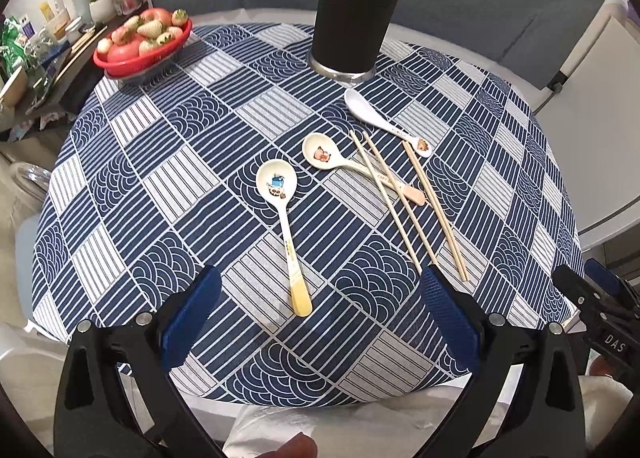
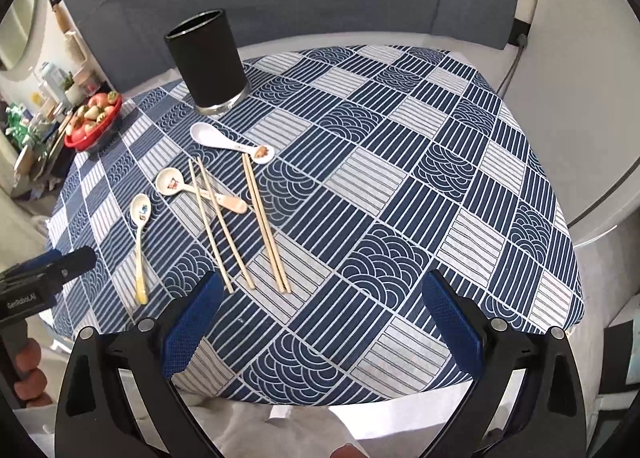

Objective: Organize utensils
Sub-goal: 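Move both grippers down toward the loose wooden chopsticks on the cloth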

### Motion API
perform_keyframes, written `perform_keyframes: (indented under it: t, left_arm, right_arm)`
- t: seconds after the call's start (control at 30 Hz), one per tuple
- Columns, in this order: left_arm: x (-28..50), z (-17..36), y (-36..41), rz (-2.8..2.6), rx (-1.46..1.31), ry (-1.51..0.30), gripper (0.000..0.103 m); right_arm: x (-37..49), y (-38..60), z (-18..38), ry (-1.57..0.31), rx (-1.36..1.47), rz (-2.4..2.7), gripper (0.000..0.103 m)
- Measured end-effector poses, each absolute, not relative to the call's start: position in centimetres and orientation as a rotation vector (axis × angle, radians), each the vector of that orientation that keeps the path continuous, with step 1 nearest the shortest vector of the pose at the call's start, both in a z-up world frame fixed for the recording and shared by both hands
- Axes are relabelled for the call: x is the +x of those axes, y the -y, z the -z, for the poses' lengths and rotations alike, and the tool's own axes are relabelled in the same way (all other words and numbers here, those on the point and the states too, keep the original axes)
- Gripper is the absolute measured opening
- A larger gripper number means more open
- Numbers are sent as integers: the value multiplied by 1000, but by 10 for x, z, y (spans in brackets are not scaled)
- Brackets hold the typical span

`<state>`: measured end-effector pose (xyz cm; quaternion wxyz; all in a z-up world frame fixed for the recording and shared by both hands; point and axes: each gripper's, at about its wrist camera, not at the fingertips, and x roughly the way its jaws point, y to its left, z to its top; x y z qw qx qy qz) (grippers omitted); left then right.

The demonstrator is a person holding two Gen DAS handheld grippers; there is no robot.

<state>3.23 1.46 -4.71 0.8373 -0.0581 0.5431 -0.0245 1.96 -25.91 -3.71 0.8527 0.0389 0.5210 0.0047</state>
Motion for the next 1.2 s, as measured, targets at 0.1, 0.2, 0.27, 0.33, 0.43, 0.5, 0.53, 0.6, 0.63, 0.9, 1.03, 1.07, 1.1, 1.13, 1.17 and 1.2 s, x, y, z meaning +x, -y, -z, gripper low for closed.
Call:
perform_keyframes:
  t: [0.1,0.2,0.27,0.33,0.43,0.5,0.53,0.6,0.63,0.9,1.03,1.07,1.1,1.13,1.17,1.2]
  left_arm:
    - [37,50,-14,53,-124,-1164,97]
    - [42,53,-11,59,-123,-1183,97]
    - [47,56,-8,59,-115,-1195,97]
    - [51,59,-7,65,-117,-1208,97]
    - [60,66,-6,74,-134,-1234,97]
    - [66,71,-4,79,-144,-1249,97]
    - [69,74,-2,81,-146,-1256,97]
    - [74,80,0,84,-148,-1270,97]
    - [77,83,2,84,-150,-1277,97]
    - [98,102,16,90,-105,-1313,97]
    - [109,110,22,94,-97,-1323,97]
    - [111,111,23,95,-97,-1326,97]
    - [114,114,24,98,-98,-1331,97]
    - [116,117,25,103,-102,-1342,97]
    - [117,119,25,105,-109,-1349,97]
    - [119,121,26,106,-117,-1353,97]
  right_arm:
    - [24,259,42,-1117,83,-20,95]
    - [28,260,48,-1144,87,-29,95]
    - [32,260,53,-1161,91,-34,95]
    - [37,260,56,-1172,84,-36,95]
    - [46,259,62,-1183,59,-39,95]
    - [54,256,69,-1191,24,-37,95]
    - [57,255,72,-1196,9,-38,95]
    - [62,252,78,-1202,-18,-49,95]
    - [66,250,81,-1202,-33,-55,95]
    - [91,236,104,-1235,-150,-78,95]
    - [105,230,117,-1261,-187,-94,95]
    - [108,229,121,-1271,-199,-99,95]
    - [111,228,125,-1281,-209,-102,95]
    - [115,227,129,-1289,-215,-104,95]
    - [118,226,133,-1299,-217,-108,95]
    - [120,226,136,-1304,-218,-112,95]
